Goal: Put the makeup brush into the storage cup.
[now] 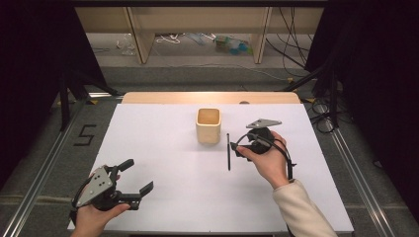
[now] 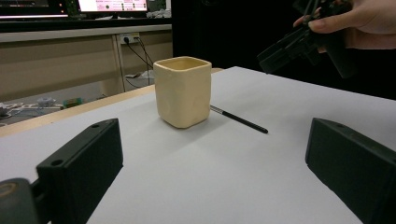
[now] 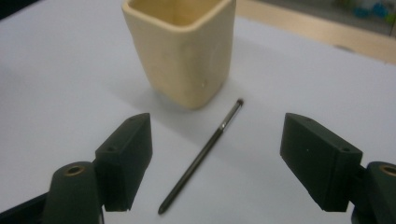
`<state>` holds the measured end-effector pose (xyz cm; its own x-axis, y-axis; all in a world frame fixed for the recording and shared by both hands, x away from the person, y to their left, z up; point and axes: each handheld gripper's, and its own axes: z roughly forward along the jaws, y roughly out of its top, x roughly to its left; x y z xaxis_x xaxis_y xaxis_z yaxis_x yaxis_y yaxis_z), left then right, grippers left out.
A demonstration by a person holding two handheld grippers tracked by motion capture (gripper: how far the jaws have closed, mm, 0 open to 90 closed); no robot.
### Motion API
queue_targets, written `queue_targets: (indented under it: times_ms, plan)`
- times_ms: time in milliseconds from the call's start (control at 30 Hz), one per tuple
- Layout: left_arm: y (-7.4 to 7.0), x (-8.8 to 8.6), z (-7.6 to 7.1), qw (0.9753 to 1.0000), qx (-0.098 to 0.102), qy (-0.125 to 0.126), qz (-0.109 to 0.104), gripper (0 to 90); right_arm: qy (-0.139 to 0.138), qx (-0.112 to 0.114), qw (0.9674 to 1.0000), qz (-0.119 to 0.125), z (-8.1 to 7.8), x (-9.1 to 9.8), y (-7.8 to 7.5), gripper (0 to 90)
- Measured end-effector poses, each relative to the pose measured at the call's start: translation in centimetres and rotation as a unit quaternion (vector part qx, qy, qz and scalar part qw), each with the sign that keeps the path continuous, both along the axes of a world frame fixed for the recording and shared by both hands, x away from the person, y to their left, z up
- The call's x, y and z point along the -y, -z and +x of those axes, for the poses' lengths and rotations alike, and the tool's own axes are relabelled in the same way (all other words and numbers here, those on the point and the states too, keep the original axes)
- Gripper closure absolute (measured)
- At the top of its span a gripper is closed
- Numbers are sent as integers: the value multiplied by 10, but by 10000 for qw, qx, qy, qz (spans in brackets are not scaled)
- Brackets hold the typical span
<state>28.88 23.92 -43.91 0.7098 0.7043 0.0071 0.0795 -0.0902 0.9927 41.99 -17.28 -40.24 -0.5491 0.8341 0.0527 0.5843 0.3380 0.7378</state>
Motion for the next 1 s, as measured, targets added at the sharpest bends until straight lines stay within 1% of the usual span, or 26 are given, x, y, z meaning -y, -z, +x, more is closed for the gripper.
queue_targets:
  times_ms: [33, 67, 100, 133, 167, 200, 233, 267, 300, 333, 367, 433, 500, 533, 600, 633, 667, 700, 733, 800, 833, 867, 900, 933, 967, 1000]
  plan:
    - [0, 0, 0, 10000, 9, 1, 7, 37, 62, -243, 9997, -50, 2, -3, 0, 288]
    - [0, 0, 0, 10000, 10, 3, 8, 38, 24, -336, 9993, -186, 6, -4, 1, 291]
    - [0, 0, 0, 10000, 13, 7, 11, 38, 117, -511, 9983, -236, 9, -8, 2, 290]
    - [0, 0, 0, 10000, 12, 8, 8, 39, 215, -905, 9953, -287, 12, -14, 4, 289]
    - [0, 0, 0, 10000, 7, 6, 7, 39, 215, -905, 9953, -287, 12, -14, 4, 289]
    - [0, 0, 0, 10000, 10, 9, 6, 39, 92, -1238, 9905, -594, 18, -18, 5, 289]
    - [0, 0, 0, 10000, 10, 9, 6, 40, 150, -1472, 9866, -689, 20, -23, 7, 290]
    - [0, 0, 0, 10000, 9, 8, 5, 40, 150, -1472, 9866, -689, 20, -23, 7, 290]
    - [0, 0, 0, 10000, 10, 13, 5, 40, 144, -1714, 9819, -790, 22, -26, 8, 290]
    - [-1, 0, 0, 10000, 30, 21, 31, 40, 165, -2161, 9719, -916, 25, -34, 12, 300]
    - [-1, 0, 0, 10000, 30, 21, 31, 40, 165, -2161, 9719, -916, 25, -34, 12, 300]
    - [0, 0, 0, 10000, 63, 61, -22, 41, 81, -2306, 9668, -1101, 30, -39, 19, 302]
    - [-1, 0, -1, 10000, 21, 24, 33, 41, 95, -2584, 9569, -1321, 37, -47, 27, 324]
    - [-1, 0, -1, 10000, 36, 34, 28, 41, 95, -2584, 9569, -1321, 37, -47, 27, 324]
    - [-1, 0, -1, 10000, 35, 35, 29, 41, 72, -2705, 9524, -1402, 41, -52, 34, 332]
    - [-1, 0, -1, 10000, 35, 37, 26, 41, 64, -2721, 9515, -1437, 43, -54, 37, 345]
    - [-1, 0, -1, 10000, 34, 36, 22, 41, 201, -2984, 9431, -1451, 44, -57, 39, 347]
    - [-1, 0, -1, 10000, 35, 40, 22, 42, 294, -3086, 9379, -1555, 46, -61, 44, 365]
    - [-1, 0, -1, 10000, 26, 41, 11, 42, 294, -3086, 9379, -1555, 46, -61, 44, 365]
    - [-1, 0, -1, 10000, 17, 43, -8, 42, 422, -3113, 9352, -1632, 48, -64, 50, 377]
    - [-1, 0, -1, 10000, 1, 40, -20, 42, 422, -3113, 9352, -1632, 48, -64, 50, 377]
    - [-1, 0, -1, 10000, 35, 52, 20, 42, 427, -3140, 9340, -1651, 48, -65, 52, 379]
    - [-1, 0, -1, 10000, 37, 51, 25, 43, 453, -3205, 9311, -1683, 50, -65, 53, 402]
    - [-1, 1, -1, 10000, 13, 49, -5, 43, 453, -3205, 9311, -1683, 50, -65, 53, 402]
    - [-1, 1, -1, 10000, 6, 49, -13, 43, 491, -3146, 9328, -1687, 49, -66, 54, 414]
    - [0, 2, -1, 9999, 12, 82, -81, 43, 488, -3208, 9295, -1752, 50, -66, 52, 431]
